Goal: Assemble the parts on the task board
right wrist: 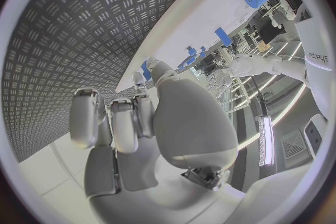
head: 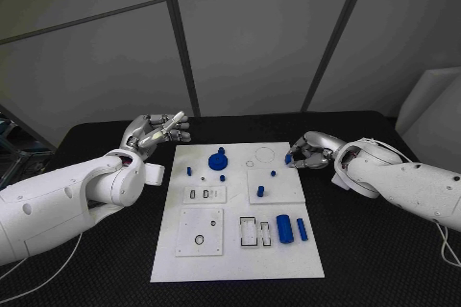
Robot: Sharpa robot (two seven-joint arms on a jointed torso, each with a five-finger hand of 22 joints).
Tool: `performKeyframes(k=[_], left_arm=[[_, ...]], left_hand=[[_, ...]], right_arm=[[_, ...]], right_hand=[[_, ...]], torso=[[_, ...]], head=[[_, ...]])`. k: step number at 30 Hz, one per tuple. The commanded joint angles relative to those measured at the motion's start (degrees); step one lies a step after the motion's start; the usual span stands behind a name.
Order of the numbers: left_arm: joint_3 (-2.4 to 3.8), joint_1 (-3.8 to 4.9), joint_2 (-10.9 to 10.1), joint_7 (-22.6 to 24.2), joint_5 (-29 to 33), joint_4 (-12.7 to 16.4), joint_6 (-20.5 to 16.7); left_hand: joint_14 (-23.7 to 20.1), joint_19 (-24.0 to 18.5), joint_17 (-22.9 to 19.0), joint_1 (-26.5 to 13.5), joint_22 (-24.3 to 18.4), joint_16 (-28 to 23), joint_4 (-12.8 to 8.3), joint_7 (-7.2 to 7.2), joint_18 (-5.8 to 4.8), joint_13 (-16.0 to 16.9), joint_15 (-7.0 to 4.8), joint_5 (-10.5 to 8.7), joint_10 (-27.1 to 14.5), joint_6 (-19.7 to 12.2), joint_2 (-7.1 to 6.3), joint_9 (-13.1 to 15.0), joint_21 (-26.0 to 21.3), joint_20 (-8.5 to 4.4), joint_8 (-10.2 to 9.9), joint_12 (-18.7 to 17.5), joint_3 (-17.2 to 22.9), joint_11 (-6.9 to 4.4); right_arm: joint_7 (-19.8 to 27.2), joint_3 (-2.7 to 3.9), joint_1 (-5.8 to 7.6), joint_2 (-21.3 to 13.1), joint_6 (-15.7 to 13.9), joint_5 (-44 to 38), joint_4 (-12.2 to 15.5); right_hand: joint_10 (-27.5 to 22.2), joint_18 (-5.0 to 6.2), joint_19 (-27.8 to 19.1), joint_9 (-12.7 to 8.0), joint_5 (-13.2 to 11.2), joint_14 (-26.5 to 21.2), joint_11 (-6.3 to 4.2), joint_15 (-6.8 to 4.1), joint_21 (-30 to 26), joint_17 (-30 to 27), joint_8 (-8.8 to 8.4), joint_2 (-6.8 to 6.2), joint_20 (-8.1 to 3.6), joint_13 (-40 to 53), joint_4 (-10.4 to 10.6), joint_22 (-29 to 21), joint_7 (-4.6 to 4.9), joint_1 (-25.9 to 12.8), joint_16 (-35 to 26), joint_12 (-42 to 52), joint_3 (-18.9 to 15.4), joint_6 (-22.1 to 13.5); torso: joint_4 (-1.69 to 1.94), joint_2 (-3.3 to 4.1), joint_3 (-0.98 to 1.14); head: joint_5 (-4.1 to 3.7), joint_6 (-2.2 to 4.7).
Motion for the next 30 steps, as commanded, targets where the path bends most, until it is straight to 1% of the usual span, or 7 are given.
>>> performKeyframes(k=[1, 9, 17, 23, 30], left_arm=[[0.06, 0.08, 0.1, 0.5, 0.1, 0.0, 0.3], [0.06, 0.08, 0.1, 0.4, 0.1, 0.0, 0.4], [0.06, 0.08, 0.1, 0.3, 0.1, -0.1, 0.5], [0.06, 0.08, 0.1, 0.2, 0.1, -0.1, 0.5], [0.06, 0.08, 0.1, 0.1, 0.1, -0.1, 0.6]], left_hand=[[-0.4, -0.4, 0.1, 0.3, 0.1, -0.3, 0.0, 0.03, -0.78, 0.0, -0.01, -0.26, 0.3, 0.3, 0.14, 0.0, 0.3, -0.08, -0.3, -0.2, -0.2, 0.19], [-0.3, -0.5, 0.1, 0.3, 0.1, -0.4, 0.0, 0.05, -0.78, 0.0, 0.0, -0.26, 0.2, 0.2, 0.19, 0.0, 0.3, -0.07, -0.3, -0.2, -0.3, 0.21], [-0.3, -0.5, 0.1, 0.3, 0.1, -0.4, 0.0, 0.05, -0.78, 0.0, 0.0, -0.26, 0.2, 0.2, 0.19, 0.0, 0.3, -0.07, -0.3, -0.2, -0.3, 0.21], [-0.3, -0.5, 0.1, 0.3, 0.1, -0.4, 0.0, 0.05, -0.78, 0.0, 0.0, -0.26, 0.2, 0.2, 0.19, 0.0, 0.3, -0.07, -0.3, -0.2, -0.3, 0.21], [-0.3, -0.5, 0.1, 0.3, 0.1, -0.4, 0.0, 0.05, -0.78, 0.0, 0.0, -0.26, 0.2, 0.2, 0.19, 0.0, 0.3, -0.07, -0.3, -0.2, -0.3, 0.21]], right_arm=[[-0.3, 0.0, 0.06, 0.1, 0.2, -0.5, 0.0], [-0.7, 0.01, 0.05, 0.1, -0.3, -0.5, 0.0], [-0.6, 0.01, 0.05, 0.4, -1.0, -0.5, -0.1], [-0.5, 0.01, 0.05, 0.6, -1.5, -0.5, -0.2], [-0.3, 0.01, 0.05, 0.7, -1.5, -0.5, -0.2]], right_hand=[[0.2, -0.26, 0.4, 0.0, -0.3, 5.1, -0.11, -0.33, 0.3, 11.4, 0.18, 0.49, -0.14, 6.4, 0.0, 0.0, -0.07, -0.2, 0.3, 0.2, 0.0, 0.3], [-0.2, -0.25, 0.4, -0.4, -1.1, 5.1, 0.05, -0.26, 0.3, 11.3, -0.59, -0.01, -0.17, 5.9, 0.2, -0.1, 0.16, -0.6, 0.2, -0.4, -0.5, -1.1], [-0.5, -0.24, 0.4, -0.6, -1.4, 5.1, 0.25, -0.11, 0.2, 11.3, -1.1, -0.15, -0.07, 5.6, 0.2, -0.1, 0.39, -0.7, 0.2, -0.8, -0.8, -2.1], [-1.0, -0.23, 0.3, -0.9, -1.6, 5.1, 0.57, 0.16, 0.1, 11.3, -1.76, -0.24, 0.15, 5.0, 0.1, -0.2, 0.76, -0.5, 0.2, -1.4, -1.0, -3.7], [-1.1, -0.24, 0.3, -0.9, -1.6, 5.1, 0.63, 0.21, 0.1, 11.4, -1.84, -0.22, 0.2, 4.9, 0.1, -0.2, 0.82, -0.4, 0.3, -1.5, -1.1, -4.0]], torso=[[-0.01, 0.02, 0.01], [0.02, -0.01, 0.0], [0.03, 0.0, -0.01], [0.04, 0.01, -0.01], [0.01, -0.01, 0.02]], head=[[-0.09, -0.01], [-0.23, 0.08], [-0.24, 0.12], [-0.26, 0.18], [-0.2, 0.23]])
